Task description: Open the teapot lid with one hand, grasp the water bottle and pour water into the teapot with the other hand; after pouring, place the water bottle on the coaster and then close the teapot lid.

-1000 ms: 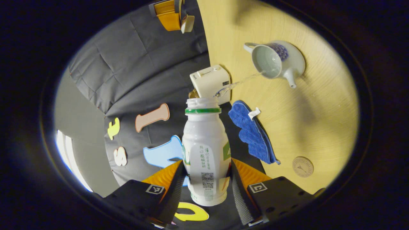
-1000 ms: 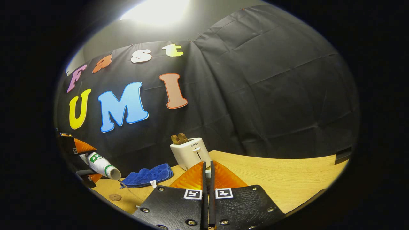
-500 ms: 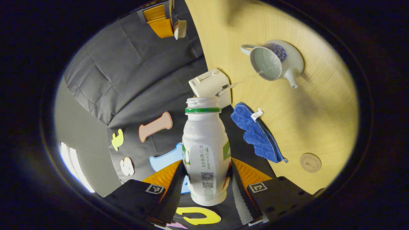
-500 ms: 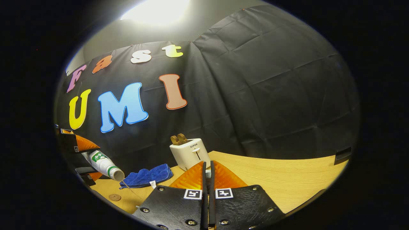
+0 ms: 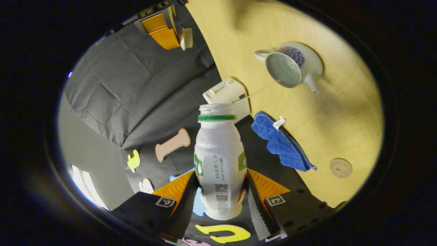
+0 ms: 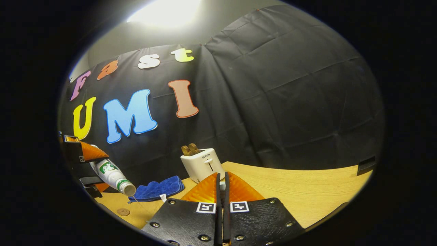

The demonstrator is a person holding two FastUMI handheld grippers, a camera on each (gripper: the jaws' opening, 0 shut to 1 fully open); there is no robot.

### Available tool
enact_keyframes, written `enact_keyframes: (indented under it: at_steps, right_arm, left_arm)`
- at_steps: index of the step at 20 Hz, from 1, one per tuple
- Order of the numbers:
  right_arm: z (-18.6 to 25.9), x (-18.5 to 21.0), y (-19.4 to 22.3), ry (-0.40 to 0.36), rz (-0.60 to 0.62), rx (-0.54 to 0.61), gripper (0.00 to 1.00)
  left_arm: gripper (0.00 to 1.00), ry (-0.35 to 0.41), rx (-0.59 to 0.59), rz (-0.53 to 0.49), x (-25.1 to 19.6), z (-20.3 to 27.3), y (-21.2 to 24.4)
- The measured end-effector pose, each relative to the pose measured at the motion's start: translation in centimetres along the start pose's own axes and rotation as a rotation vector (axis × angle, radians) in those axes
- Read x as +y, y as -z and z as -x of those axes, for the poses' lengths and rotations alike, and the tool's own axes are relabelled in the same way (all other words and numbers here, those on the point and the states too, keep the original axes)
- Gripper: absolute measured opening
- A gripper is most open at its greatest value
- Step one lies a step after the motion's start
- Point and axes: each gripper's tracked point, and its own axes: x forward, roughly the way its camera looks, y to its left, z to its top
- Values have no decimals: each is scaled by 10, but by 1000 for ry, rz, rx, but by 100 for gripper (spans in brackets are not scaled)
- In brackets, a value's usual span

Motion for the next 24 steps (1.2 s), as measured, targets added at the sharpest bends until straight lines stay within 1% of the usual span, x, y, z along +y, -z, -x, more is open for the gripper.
enact_keyframes:
  at_steps: [3,4,6,8,11,12,13,14,15,16,17,21,22,23,24]
  right_arm:
    - [0,0,1,-2,-1,1,1]
    - [0,0,0,-2,-3,2,1]
    - [0,0,1,-2,-4,2,1]
    - [-1,-2,-2,3,-9,-9,1]
    - [2,0,-5,-6,-11,-26,1]
    - [2,3,-6,-15,-7,-31,1]
    - [2,6,-6,-28,-5,-34,1]
    - [4,12,-6,-51,-12,-35,1]
    - [4,19,-5,-78,-19,-33,1]
    - [5,25,-3,-103,-21,-26,1]
    - [3,31,0,-123,-15,-19,1]
    - [6,56,11,-201,48,-1,1]
    - [7,65,15,-233,62,8,1]
    - [8,76,21,-272,71,25,1]
    - [10,87,28,-313,71,47,1]
  left_arm:
    - [84,-23,-5,-18,7,0,-2]
    - [84,-23,-6,-7,7,-1,-2]
    - [85,-25,-15,43,5,-1,-1]
    - [85,-11,-18,137,-5,-1,0]
    - [85,-6,-23,324,-24,0,3]
    - [85,-2,-21,403,-31,3,4]
    - [85,15,-18,504,-40,7,5]
    - [86,31,-8,605,-49,12,8]
    - [75,47,12,695,-59,15,15]
    - [86,63,39,784,-68,22,22]
    - [86,78,61,874,-77,29,25]
    - [86,69,170,1243,-111,57,38]
    - [85,70,184,1318,-117,62,38]
    - [80,63,195,1381,-120,68,39]
    - [80,51,208,1437,-124,70,42]
